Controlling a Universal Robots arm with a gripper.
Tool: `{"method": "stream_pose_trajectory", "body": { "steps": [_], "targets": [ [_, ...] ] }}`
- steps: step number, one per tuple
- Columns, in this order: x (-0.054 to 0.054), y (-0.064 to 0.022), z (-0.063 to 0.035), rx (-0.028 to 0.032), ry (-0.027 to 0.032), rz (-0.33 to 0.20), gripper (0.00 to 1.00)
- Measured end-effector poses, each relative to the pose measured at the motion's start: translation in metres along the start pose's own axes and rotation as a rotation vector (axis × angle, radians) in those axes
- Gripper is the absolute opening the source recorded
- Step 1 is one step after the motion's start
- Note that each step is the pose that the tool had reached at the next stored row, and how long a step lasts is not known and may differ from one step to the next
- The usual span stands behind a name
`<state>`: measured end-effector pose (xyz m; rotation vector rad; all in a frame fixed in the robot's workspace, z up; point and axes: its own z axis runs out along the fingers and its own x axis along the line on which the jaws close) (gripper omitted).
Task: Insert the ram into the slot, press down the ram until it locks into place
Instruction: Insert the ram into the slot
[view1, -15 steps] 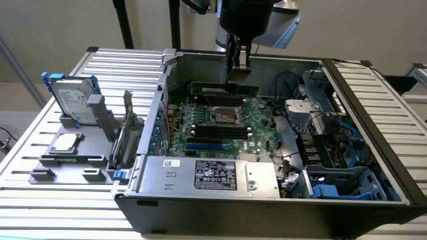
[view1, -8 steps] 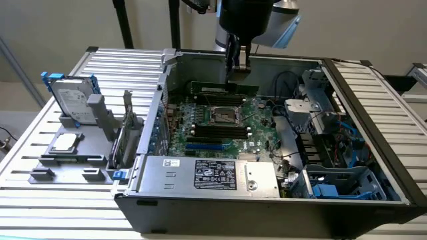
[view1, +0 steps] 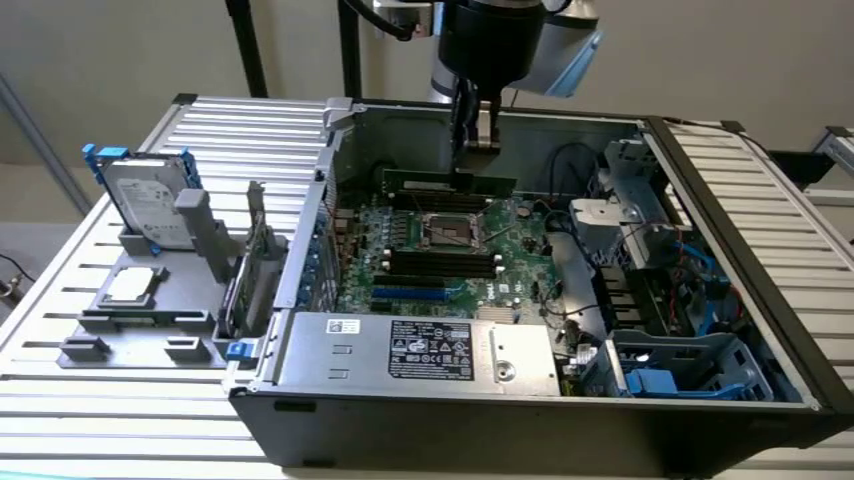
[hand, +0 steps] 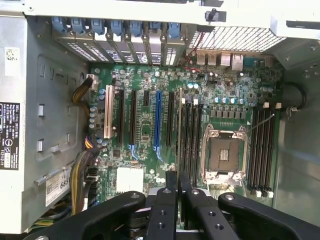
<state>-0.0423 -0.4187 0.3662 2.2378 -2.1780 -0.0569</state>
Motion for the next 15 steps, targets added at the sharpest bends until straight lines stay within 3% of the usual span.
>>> {"method": "stream_pose_trajectory", "body": {
  "steps": [15],
  "targets": [
    [-0.009,-0.0041,0.0273,0.0000,0.0000,0.000,0.13]
  ]
}}
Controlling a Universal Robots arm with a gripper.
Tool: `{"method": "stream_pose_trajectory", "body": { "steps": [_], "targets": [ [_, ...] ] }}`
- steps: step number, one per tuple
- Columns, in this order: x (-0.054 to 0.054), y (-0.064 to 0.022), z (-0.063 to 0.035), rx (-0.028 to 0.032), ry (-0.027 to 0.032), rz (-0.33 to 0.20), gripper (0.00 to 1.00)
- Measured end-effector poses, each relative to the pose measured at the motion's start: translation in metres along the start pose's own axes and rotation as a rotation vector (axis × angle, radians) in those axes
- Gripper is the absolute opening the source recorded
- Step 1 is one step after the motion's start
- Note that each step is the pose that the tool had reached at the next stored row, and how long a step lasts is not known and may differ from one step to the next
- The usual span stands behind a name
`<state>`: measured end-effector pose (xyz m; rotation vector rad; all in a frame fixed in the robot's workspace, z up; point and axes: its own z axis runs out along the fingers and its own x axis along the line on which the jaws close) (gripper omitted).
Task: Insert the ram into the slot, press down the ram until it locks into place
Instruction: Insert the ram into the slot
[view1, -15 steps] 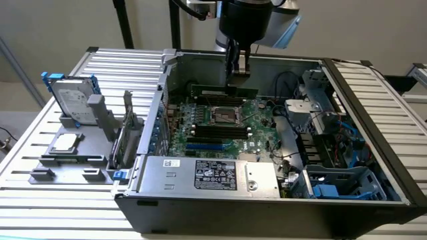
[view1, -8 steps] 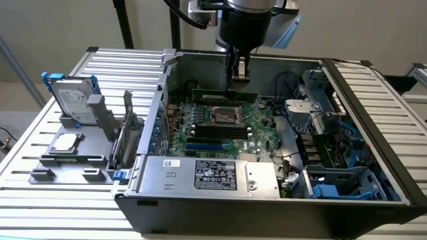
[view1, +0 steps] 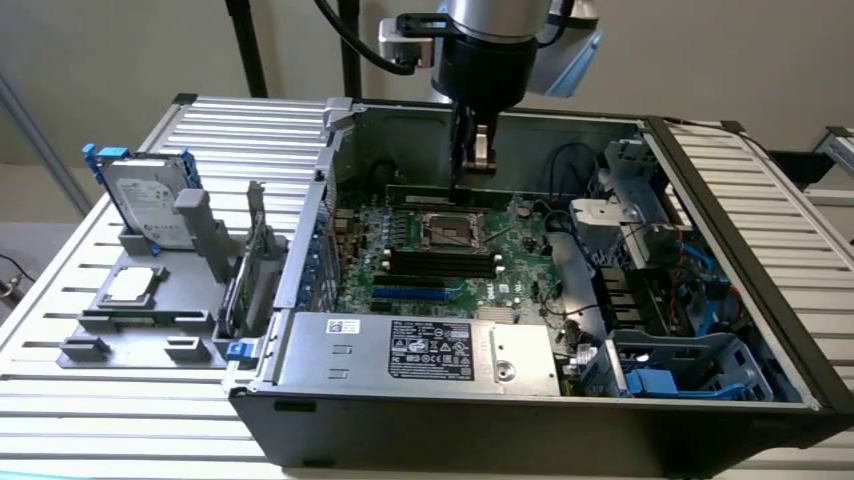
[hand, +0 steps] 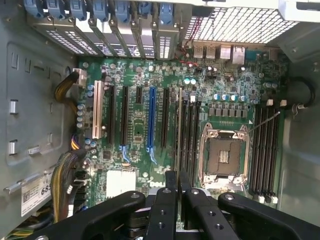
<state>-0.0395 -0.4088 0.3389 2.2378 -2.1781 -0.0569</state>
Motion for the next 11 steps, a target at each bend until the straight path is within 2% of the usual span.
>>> {"method": "stream_pose_trajectory", "body": {
  "steps": [11],
  "targets": [
    [-0.004,-0.0039,0.0199,0.0002,0.0000,0.000,0.13]
  ]
}}
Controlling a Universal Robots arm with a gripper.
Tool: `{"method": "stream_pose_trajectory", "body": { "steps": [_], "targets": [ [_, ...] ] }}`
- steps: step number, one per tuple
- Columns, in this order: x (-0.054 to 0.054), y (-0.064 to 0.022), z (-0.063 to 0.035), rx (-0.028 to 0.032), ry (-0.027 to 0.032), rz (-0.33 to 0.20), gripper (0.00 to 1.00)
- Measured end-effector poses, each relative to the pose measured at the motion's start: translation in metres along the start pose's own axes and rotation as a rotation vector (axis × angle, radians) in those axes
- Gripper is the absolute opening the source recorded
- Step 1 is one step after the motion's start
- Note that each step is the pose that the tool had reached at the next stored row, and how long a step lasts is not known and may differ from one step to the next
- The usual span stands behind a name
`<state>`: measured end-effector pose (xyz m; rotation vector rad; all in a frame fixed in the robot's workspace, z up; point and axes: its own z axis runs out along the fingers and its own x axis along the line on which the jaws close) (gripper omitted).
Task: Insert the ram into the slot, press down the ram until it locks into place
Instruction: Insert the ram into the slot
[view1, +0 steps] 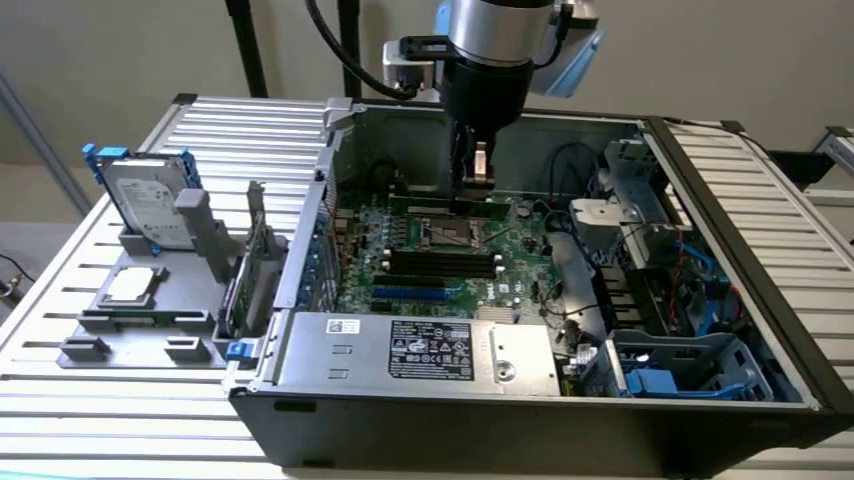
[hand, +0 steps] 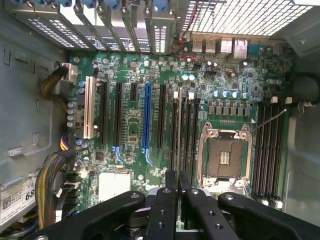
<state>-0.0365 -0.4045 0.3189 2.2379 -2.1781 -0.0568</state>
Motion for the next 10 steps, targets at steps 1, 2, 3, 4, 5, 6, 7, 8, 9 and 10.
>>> {"method": "stream_pose_trajectory", "body": {
  "steps": [1,2,3,4,5,6,7,8,9,10],
  "targets": [
    [0.000,-0.0004,0.0018,0.0001,0.0001,0.000,0.13],
    [0.000,-0.0009,0.0036,0.0002,0.0000,0.000,0.13],
    [0.000,-0.0015,0.0054,0.0002,0.0000,0.000,0.13],
    [0.000,-0.0022,0.0072,0.0003,0.0000,0.000,0.13],
    [0.000,-0.0029,0.0089,0.0003,0.0000,0.000,0.13],
    [0.000,-0.0037,0.0107,0.0003,0.0000,0.000,0.13],
    [0.000,-0.0043,0.0125,0.0003,0.0001,0.000,0.13],
    [0.000,-0.0048,0.0144,0.0003,0.0001,0.000,0.13],
    [0.000,-0.0052,0.0162,0.0003,0.0000,0.000,0.13],
    [0.000,-0.0054,0.0180,0.0004,0.0000,0.000,0.13]
  ]
}}
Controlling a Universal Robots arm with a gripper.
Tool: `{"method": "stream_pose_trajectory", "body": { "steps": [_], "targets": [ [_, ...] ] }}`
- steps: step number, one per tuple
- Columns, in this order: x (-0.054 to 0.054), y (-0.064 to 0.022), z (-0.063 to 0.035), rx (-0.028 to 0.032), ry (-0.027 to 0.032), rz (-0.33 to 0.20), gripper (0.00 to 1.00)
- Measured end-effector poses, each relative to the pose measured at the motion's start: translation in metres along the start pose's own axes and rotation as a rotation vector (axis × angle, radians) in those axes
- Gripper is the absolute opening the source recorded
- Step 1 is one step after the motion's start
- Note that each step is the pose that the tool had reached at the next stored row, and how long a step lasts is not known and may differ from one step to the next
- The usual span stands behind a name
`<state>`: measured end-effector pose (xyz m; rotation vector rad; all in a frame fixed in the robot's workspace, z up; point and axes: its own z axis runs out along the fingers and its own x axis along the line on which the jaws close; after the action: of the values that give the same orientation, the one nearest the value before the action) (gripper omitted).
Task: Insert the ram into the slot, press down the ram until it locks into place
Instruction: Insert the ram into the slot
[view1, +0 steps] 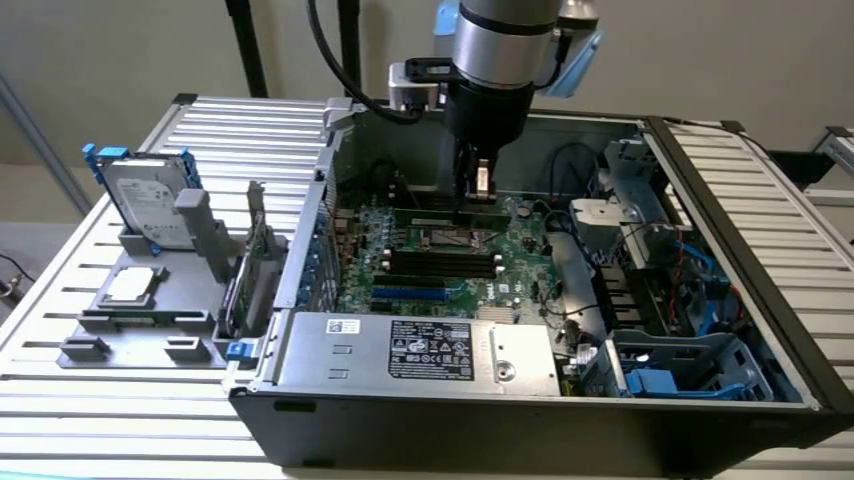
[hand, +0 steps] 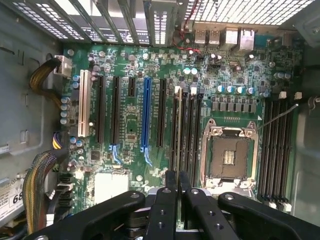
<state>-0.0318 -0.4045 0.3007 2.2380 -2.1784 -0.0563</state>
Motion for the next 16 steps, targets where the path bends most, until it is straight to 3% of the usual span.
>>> {"method": "stream_pose_trajectory", "body": {
  "steps": [16],
  "targets": [
    [0.000,-0.0013,0.0291,0.0107,0.0003,0.000,0.13]
  ]
}}
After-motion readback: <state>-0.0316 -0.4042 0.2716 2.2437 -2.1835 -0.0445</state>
